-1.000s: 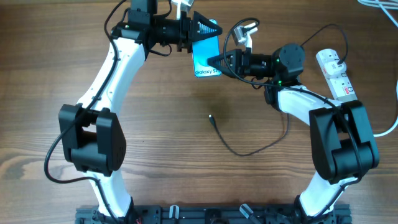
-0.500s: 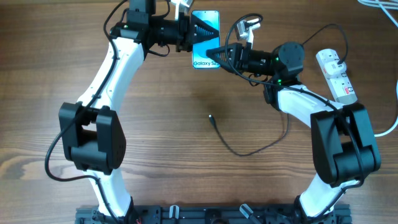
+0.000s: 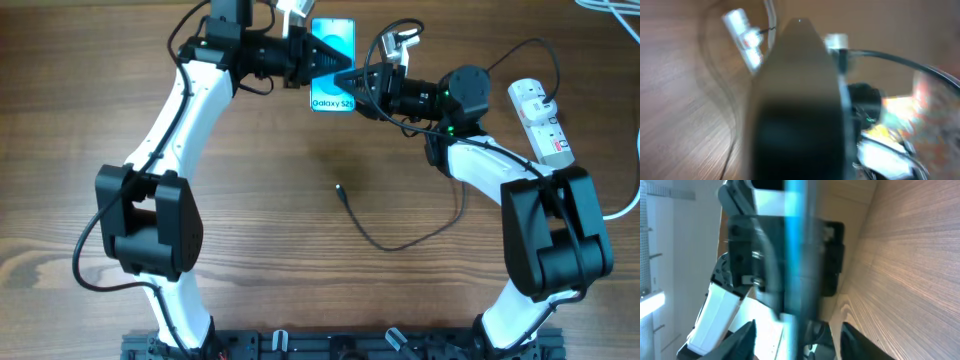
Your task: Plug charger to phone and switch on socket
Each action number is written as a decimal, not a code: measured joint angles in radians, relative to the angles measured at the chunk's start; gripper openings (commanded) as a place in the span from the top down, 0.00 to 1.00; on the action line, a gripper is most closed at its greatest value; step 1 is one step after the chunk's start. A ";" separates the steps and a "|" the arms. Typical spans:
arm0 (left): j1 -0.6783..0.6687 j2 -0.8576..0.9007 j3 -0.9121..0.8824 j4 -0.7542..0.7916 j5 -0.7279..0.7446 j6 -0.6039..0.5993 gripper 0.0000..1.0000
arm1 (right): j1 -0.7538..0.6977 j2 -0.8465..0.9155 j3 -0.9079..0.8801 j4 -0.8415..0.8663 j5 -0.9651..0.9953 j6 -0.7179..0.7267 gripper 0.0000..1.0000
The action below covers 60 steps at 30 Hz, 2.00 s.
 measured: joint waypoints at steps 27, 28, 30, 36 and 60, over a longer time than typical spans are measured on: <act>-0.050 -0.017 -0.136 -0.508 -1.160 -0.024 0.96 | 0.211 0.014 -0.066 -1.489 0.281 -1.054 0.34; -0.039 -0.017 -0.146 -0.500 -1.160 -0.026 0.96 | 0.232 0.012 -0.066 -1.545 0.300 -1.083 0.34; -0.024 -0.017 -0.156 -0.494 -1.159 -0.026 0.96 | 0.258 0.005 -0.037 -1.629 0.352 -1.122 0.34; -0.019 -0.017 -0.158 -0.491 -1.156 -0.026 0.96 | 0.317 0.005 0.142 -2.026 0.721 -1.253 0.30; 0.132 -0.017 -0.204 -0.499 -1.078 -0.026 0.96 | 0.513 -0.032 0.091 -1.881 1.330 -1.305 0.44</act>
